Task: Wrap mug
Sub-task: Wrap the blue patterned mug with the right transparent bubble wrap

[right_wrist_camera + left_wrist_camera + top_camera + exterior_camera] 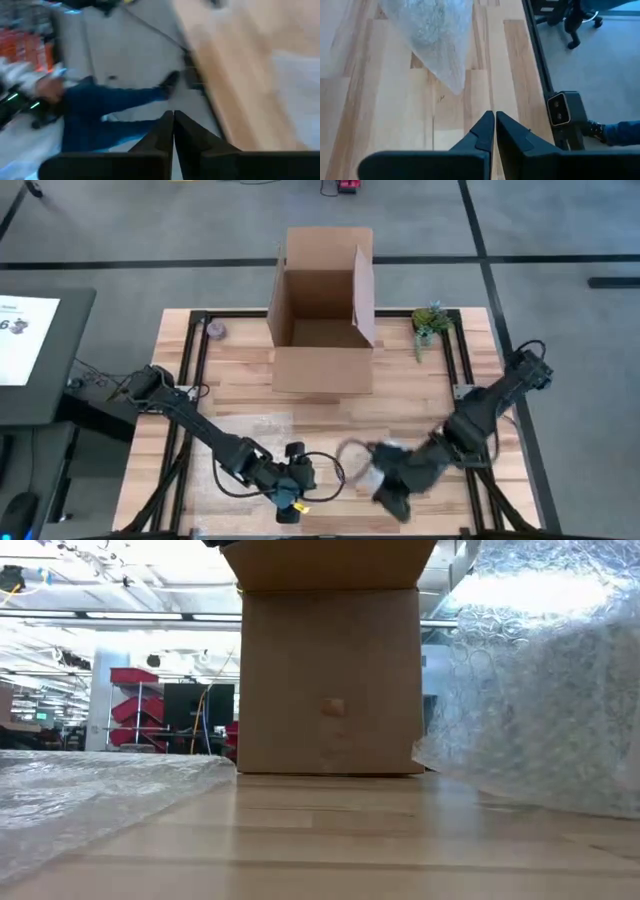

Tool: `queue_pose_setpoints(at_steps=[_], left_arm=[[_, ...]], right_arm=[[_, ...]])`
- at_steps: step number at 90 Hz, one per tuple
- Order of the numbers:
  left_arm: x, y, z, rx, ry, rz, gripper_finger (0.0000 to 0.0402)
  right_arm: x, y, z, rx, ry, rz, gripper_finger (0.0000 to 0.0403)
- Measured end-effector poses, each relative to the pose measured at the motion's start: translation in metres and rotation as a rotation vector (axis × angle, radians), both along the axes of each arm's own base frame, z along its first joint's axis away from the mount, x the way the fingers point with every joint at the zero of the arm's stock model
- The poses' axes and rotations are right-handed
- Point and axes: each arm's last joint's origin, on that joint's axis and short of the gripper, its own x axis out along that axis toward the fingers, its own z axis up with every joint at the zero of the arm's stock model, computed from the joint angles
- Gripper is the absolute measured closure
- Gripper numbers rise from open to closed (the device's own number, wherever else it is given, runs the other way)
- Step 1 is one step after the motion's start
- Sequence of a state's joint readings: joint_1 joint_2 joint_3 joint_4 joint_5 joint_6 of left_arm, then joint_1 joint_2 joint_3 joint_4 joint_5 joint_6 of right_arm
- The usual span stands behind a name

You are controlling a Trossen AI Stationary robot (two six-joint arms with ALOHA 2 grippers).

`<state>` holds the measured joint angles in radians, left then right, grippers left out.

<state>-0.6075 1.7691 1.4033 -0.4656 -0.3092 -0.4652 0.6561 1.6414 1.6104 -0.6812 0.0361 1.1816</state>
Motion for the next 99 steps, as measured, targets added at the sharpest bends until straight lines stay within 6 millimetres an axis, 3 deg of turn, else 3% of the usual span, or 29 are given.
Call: queue_pose_setpoints(at_steps=[9, 16, 26, 36, 47, 77, 89, 99], left_arm=[[0.000, 0.000, 0.001, 0.002, -0.006, -0.002, 0.0402], [0.000, 0.000, 0.001, 0.004, -0.005, 0.000, 0.0402], [0.000, 0.000, 0.001, 0.002, -0.005, 0.003, 0.0402], [0.000, 0.000, 0.001, -0.005, -0.004, 0.009, 0.0402], [0.000, 0.000, 0.001, -0.014, -0.006, 0.017, 0.0402], [-0.001, 0.000, 0.004, -0.031, -0.014, 0.031, 0.0402], [-0.003, 0.002, 0.023, -0.065, -0.059, 0.036, 0.0402], [-0.006, 0.004, 0.043, -0.081, -0.114, 0.027, 0.0402]], right_arm=[[0.014, 0.003, -0.037, -0.113, 0.148, -0.048, 0.0403], [0.015, -0.002, -0.060, -0.230, 0.284, -0.154, 0.0403], [0.005, -0.013, -0.071, -0.315, 0.453, -0.279, 0.0403], [-0.004, -0.019, -0.076, -0.376, 0.566, -0.295, 0.0403], [-0.010, -0.024, -0.089, -0.415, 0.632, -0.295, 0.0403], [-0.003, -0.050, -0.151, -0.365, 0.680, -0.343, 0.0403], [0.000, -0.063, -0.167, -0.339, 0.695, -0.306, 0.0403], [0.003, -0.069, -0.161, -0.321, 0.705, -0.270, 0.0403]])
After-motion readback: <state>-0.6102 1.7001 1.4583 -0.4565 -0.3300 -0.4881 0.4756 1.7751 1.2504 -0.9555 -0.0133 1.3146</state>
